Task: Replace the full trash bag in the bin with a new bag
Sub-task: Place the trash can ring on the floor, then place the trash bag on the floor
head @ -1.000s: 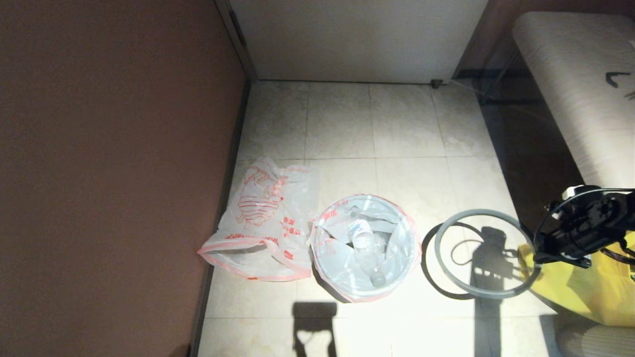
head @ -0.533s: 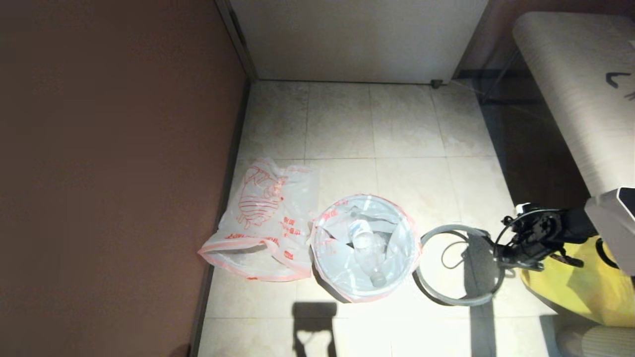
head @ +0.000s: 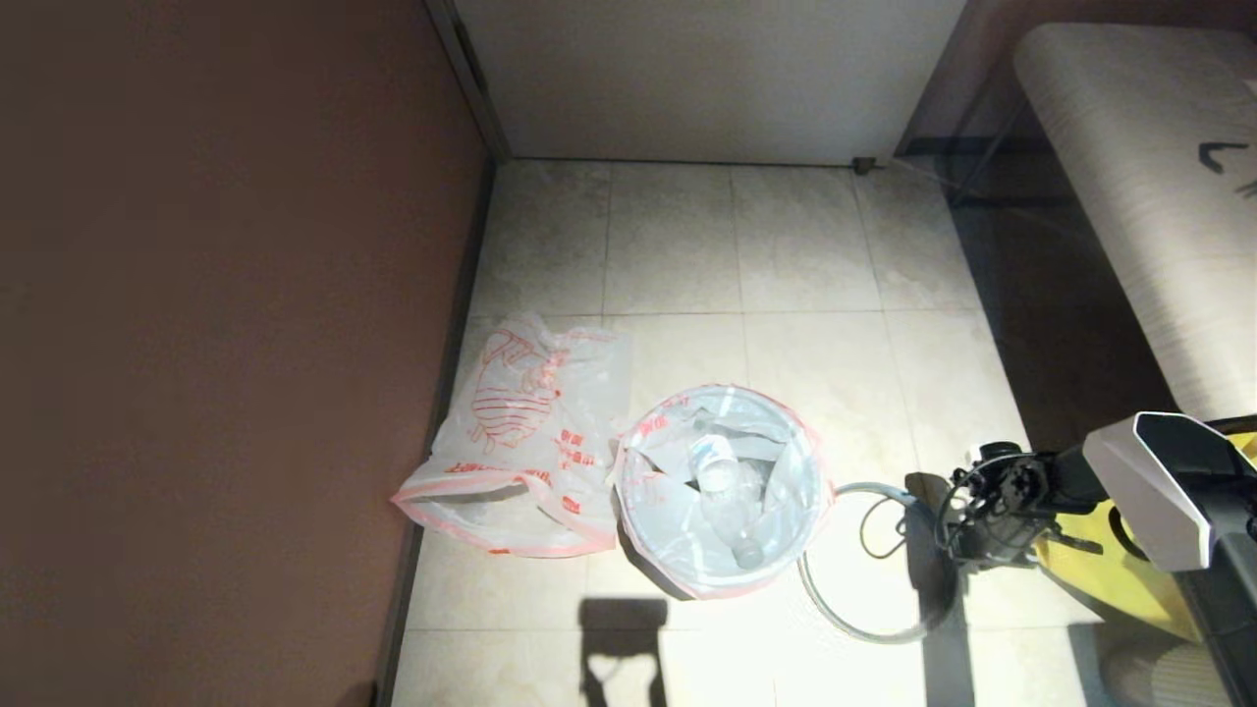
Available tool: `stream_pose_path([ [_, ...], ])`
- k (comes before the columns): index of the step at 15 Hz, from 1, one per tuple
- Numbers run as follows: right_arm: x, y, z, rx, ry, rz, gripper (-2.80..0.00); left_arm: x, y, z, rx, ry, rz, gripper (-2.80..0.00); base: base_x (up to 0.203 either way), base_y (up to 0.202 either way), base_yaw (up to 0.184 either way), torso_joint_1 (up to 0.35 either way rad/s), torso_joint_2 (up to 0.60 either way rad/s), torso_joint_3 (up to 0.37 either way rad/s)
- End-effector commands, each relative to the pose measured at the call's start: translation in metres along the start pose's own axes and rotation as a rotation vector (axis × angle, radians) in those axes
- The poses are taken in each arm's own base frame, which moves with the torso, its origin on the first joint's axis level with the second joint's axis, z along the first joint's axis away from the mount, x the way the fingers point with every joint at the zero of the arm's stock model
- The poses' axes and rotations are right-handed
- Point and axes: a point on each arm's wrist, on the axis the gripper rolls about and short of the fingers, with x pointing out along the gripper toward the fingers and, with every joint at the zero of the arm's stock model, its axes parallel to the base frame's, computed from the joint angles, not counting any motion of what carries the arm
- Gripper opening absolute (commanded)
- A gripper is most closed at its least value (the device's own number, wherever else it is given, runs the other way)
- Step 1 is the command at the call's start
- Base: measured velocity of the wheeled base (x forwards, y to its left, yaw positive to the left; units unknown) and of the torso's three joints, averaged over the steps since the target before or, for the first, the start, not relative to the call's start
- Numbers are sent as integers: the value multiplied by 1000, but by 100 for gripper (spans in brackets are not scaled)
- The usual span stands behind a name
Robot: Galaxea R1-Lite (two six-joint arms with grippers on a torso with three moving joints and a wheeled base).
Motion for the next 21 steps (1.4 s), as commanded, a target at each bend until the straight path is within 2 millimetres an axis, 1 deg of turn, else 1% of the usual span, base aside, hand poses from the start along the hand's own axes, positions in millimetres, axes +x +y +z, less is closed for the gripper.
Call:
stream_pose_path([
  [1, -32, -1, -2, 22, 14, -2, 0, 0, 0, 0, -1, -1, 0, -280, 0, 0, 0, 0, 0, 0],
  [2, -49, -2, -8, 32, 30, -5, 0, 0, 0, 0, -1, -1, 0, -280, 0, 0, 0, 0, 0, 0],
  [5, -120, 1, -26, 73, 23, -7, 0, 0, 0, 0, -1, -1, 0, -280, 0, 0, 0, 0, 0, 0],
  [7, -168, 9, -46, 91, 7, 4, 0, 0, 0, 0, -1, 0, 0, -280, 0, 0, 0, 0, 0, 0],
  [8, -187, 14, -57, 92, -1, 12, -280, 0, 0, 0, -1, -1, 2, -280, 0, 0, 0, 0, 0, 0],
  [10, -221, 25, -79, 99, -26, 35, -280, 0, 0, 0, -1, -1, 1, -280, 0, 0, 0, 0, 0, 0],
  [12, -237, 34, -96, 138, -42, 53, -280, 0, 0, 0, -1, -1, 1, -280, 0, 0, 0, 0, 0, 0],
  [13, -241, 35, -98, 148, -51, 54, -280, 0, 0, 0, -1, 0, 1, -280, 0, 0, 0, 0, 0, 0],
  [15, -243, 37, -92, 162, -89, 72, -280, 0, 0, 0, -1, -1, 2, -280, 0, 0, 0, 0, 0, 0],
  [16, -242, 44, -89, 152, -119, 92, -280, 0, 0, 0, -1, -1, 0, -280, 0, 0, 0, 0, 0, 0],
  [19, -225, 72, -82, 100, -194, 176, -280, 0, 0, 0, -1, -1, 0, -280, 0, 0, 0, 0, 0, 0],
  [21, -218, 86, -72, 68, -247, 231, -280, 0, 0, 0, -1, -1, 0, -280, 0, 0, 0, 0, 0, 0],
])
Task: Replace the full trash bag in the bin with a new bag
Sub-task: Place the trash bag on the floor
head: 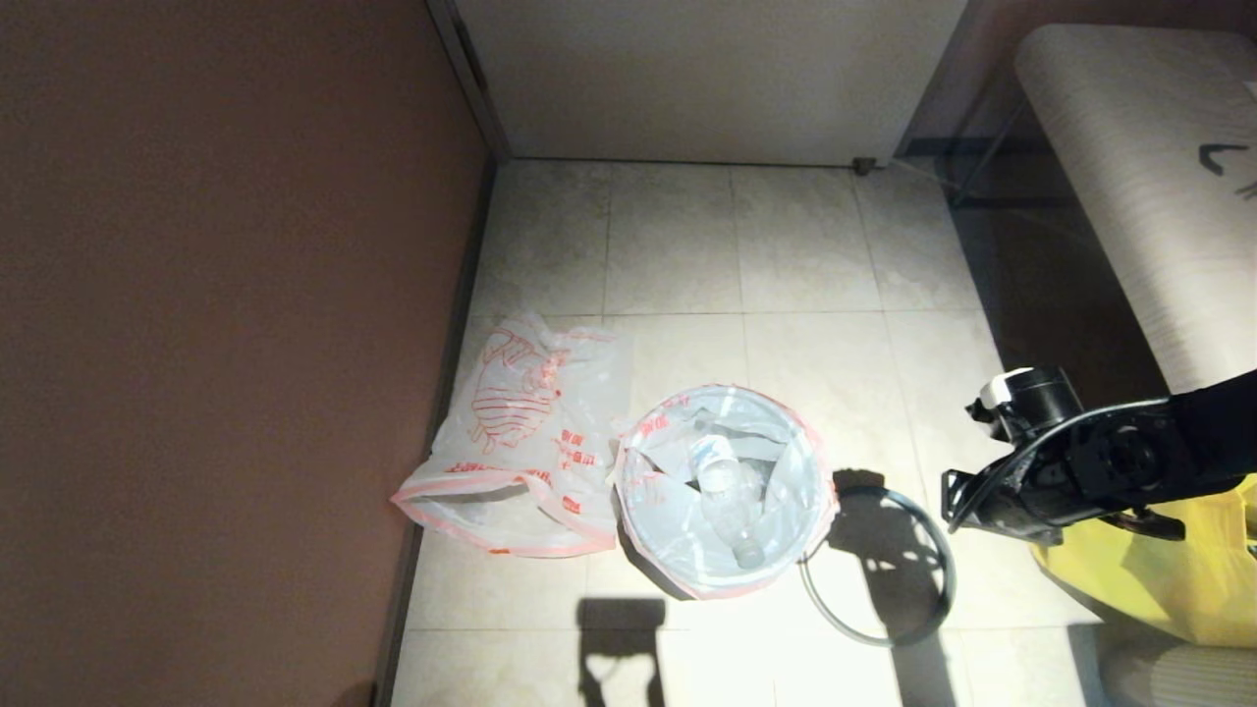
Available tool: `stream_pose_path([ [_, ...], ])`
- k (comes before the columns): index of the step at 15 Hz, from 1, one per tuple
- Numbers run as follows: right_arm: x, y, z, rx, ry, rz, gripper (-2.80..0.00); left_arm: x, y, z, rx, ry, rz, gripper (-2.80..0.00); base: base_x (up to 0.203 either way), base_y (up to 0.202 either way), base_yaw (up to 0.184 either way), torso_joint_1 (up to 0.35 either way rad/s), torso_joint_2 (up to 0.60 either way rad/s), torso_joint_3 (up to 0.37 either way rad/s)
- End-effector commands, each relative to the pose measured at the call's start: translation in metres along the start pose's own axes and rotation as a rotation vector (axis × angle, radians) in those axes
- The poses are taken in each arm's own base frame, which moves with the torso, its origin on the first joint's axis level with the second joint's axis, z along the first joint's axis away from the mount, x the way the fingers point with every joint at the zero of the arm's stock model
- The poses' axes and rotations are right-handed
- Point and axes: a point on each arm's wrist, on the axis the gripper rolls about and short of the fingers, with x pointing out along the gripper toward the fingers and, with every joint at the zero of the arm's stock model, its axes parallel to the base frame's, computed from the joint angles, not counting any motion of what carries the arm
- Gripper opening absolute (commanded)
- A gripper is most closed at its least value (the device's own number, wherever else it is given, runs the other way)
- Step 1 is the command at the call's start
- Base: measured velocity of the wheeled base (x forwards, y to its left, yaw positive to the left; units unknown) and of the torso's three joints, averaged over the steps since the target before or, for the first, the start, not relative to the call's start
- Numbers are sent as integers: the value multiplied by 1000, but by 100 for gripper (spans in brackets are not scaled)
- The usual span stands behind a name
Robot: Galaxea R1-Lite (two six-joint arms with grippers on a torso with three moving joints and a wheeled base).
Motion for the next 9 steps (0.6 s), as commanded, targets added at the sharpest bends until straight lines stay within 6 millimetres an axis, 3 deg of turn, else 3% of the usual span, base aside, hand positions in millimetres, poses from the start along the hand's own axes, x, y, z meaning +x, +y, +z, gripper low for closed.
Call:
stream_pose_path([
  [1, 20, 13, 3, -42, -6, 34, -280, 0, 0, 0, -1, -1, 0, -280, 0, 0, 0, 0, 0, 0],
  [4, 20, 28, 11, -89, -32, 90, -280, 0, 0, 0, -1, -1, 2, -280, 0, 0, 0, 0, 0, 0],
  [7, 15, 46, 2, -185, -14, 168, -280, 0, 0, 0, -1, 0, 0, -280, 0, 0, 0, 0, 0, 0],
  [8, 18, 53, -2, -218, -6, 175, 0, 0, 0, 0, -1, -1, 0, -280, 0, 0, 0, 0, 0, 0],
  [9, 21, 62, -5, -248, -10, 185, 0, 0, 0, 0, -1, -1, 0, -280, 0, 0, 0, 0, 0, 0],
])
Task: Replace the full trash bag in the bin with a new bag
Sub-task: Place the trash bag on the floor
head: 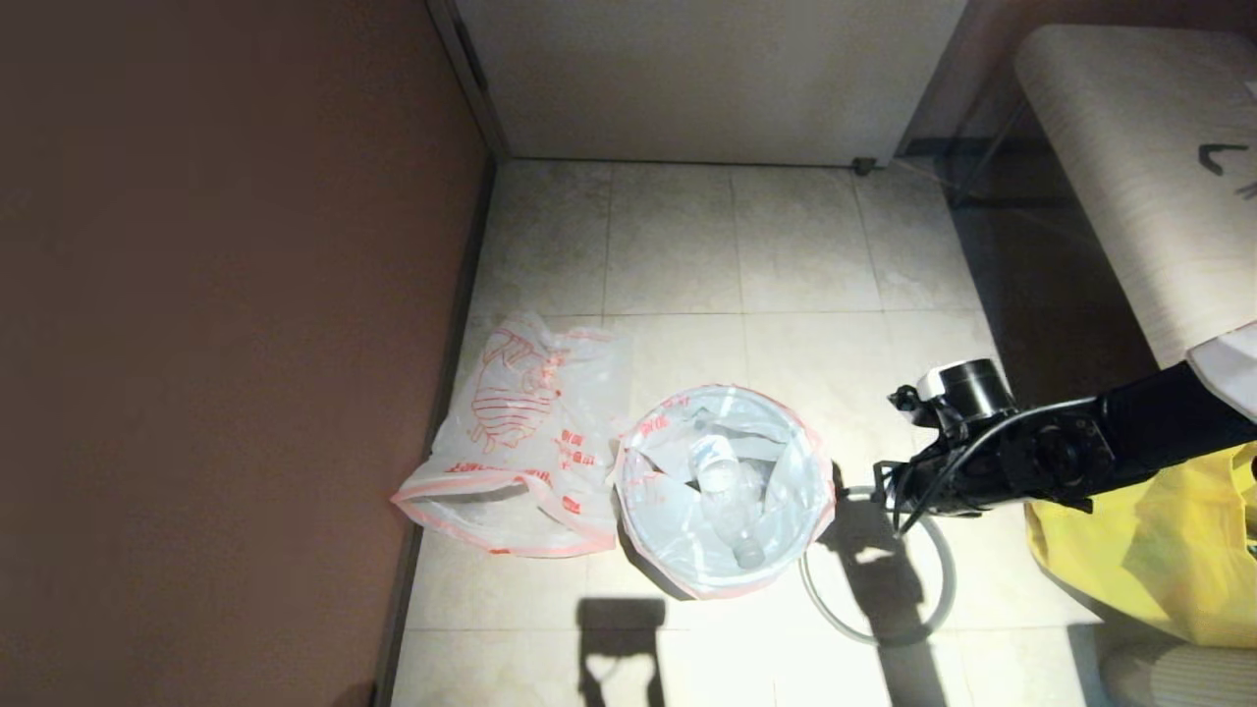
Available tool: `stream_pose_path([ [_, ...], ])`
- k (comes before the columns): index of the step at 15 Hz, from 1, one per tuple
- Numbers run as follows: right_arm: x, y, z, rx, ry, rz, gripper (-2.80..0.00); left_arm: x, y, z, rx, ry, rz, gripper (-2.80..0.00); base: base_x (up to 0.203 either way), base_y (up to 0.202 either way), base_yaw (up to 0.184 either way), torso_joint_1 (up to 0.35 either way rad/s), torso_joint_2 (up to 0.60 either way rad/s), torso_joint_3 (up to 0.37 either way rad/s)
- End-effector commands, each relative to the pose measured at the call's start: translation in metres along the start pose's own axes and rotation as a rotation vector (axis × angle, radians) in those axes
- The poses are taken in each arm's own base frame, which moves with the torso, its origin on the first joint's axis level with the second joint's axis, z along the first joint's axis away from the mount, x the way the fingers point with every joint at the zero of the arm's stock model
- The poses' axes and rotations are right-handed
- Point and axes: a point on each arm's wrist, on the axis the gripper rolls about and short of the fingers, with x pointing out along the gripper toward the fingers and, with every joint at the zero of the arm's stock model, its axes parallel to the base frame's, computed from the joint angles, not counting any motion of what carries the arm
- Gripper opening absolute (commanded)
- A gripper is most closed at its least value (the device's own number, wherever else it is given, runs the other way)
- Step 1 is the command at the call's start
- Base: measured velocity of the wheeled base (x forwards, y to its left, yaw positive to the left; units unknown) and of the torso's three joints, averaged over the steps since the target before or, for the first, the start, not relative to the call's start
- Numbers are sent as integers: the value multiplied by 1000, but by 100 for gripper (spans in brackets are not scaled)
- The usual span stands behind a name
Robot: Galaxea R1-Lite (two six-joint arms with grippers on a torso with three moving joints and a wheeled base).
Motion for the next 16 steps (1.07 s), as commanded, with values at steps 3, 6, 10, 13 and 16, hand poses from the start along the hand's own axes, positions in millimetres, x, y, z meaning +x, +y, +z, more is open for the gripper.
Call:
stream_pose_path([
  [3, 14, 26, 11, -51, -72, 52, 0, 0, 0, 0, 0, -1, 0, -280, 0, 0, 0, 0, 0, 0],
  [6, 31, 28, 14, -59, -89, -15, 0, 0, 0, 0, 0, -1, 0, -280, 0, 0, 0, 0, 0, 0],
  [10, 38, 25, 13, -61, -91, -60, 0, 0, 0, 0, 0, 1, 0, -280, 0, 0, 0, 0, 0, 0],
  [13, 38, 19, 16, -48, -113, -64, 0, 0, 0, 0, 0, -1, 0, -280, 0, 0, 0, 0, 0, 0],
  [16, 33, 11, 15, -30, -108, -69, 0, 0, 0, 0, 0, -1, 0, -280, 0, 0, 0, 0, 0, 0],
])
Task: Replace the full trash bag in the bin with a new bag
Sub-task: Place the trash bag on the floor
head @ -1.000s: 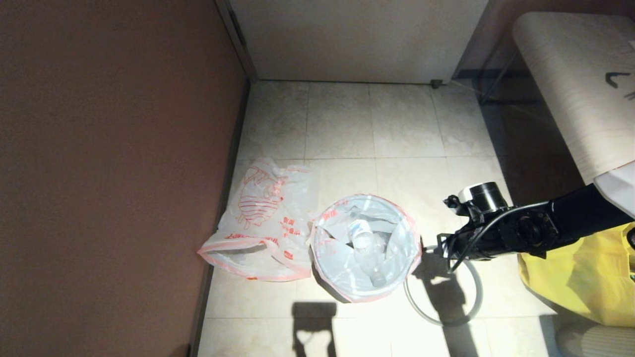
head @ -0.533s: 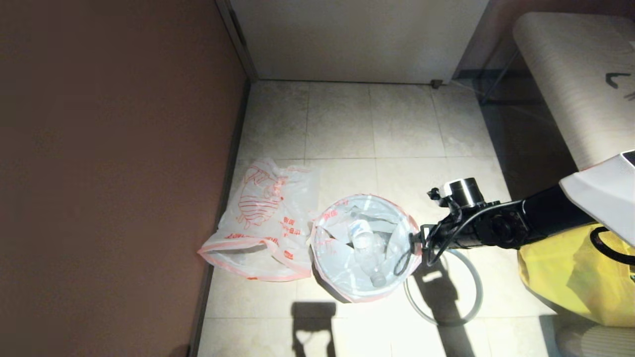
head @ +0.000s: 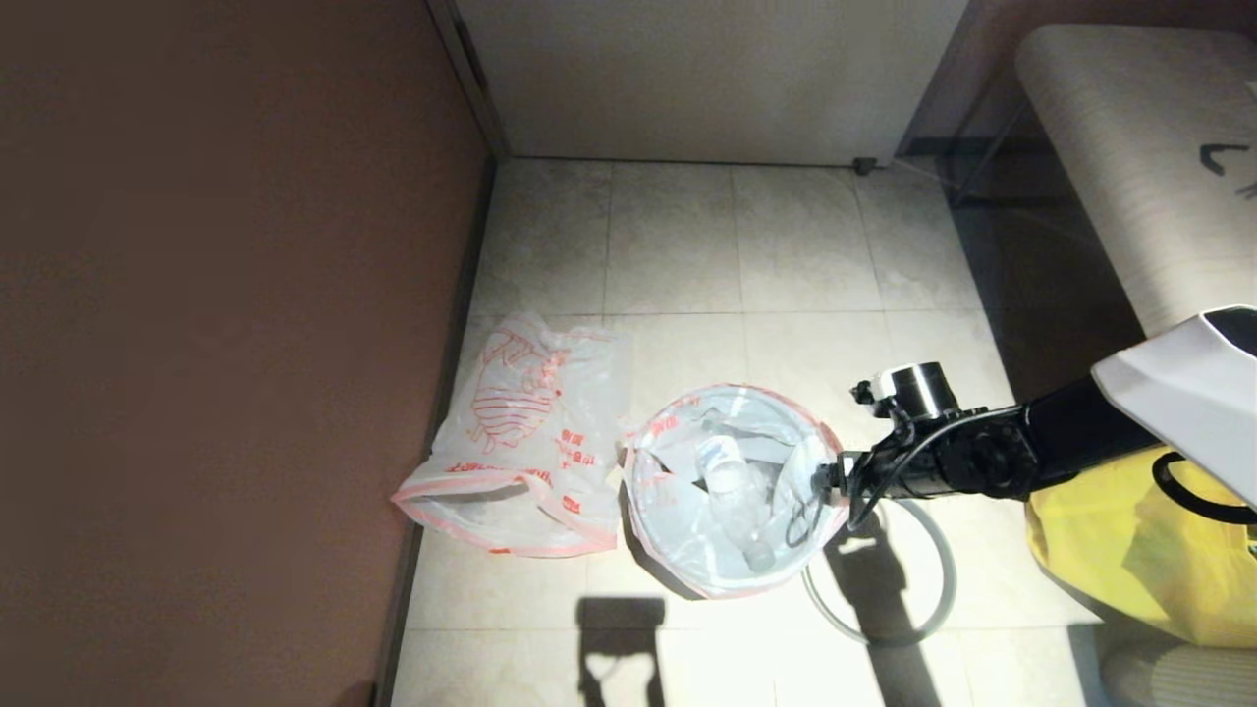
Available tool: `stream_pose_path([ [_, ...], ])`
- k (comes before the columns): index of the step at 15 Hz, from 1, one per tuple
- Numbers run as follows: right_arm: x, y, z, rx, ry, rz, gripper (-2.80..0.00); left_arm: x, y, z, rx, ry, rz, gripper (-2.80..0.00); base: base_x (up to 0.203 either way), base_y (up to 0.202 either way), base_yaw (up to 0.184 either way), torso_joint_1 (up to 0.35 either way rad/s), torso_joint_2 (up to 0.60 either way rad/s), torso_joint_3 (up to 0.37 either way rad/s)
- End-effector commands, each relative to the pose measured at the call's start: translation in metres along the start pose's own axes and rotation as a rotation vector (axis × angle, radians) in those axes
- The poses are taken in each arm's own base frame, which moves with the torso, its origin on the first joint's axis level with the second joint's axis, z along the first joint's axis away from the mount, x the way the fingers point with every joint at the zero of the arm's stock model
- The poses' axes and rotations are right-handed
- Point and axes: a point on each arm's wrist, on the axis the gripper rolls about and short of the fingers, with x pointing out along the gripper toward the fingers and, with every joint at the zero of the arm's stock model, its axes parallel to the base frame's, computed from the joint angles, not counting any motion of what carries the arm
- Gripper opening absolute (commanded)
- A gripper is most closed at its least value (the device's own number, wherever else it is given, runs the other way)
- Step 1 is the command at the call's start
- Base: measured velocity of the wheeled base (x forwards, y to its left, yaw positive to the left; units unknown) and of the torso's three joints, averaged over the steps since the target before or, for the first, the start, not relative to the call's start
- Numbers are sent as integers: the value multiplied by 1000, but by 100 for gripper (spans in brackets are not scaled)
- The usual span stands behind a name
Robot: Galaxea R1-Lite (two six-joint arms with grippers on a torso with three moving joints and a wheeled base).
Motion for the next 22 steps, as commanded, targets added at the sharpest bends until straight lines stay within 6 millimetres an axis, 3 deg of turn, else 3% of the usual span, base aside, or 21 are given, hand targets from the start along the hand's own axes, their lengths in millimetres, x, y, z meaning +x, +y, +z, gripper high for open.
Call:
stream_pose_path([
  [1, -10, -2, 2, 10, -6, 17, 0, 0, 0, 0, 0, -1, 0, -280, 0, 0, 0, 0, 0, 0],
  [7, -34, -4, 7, 16, -29, 73, 0, 0, 0, 0, 0, -1, 0, -280, 0, 0, 0, 0, 0, 0],
  [15, -29, -23, 3, 53, -10, 87, 0, 0, 0, 0, 0, -1, 0, -280, 0, 0, 0, 0, 0, 0],
  [22, -47, -20, -7, 103, 112, 383, 0, 0, 0, 0, 0, -1, 0, -280, 0, 0, 0, 0, 0, 0],
])
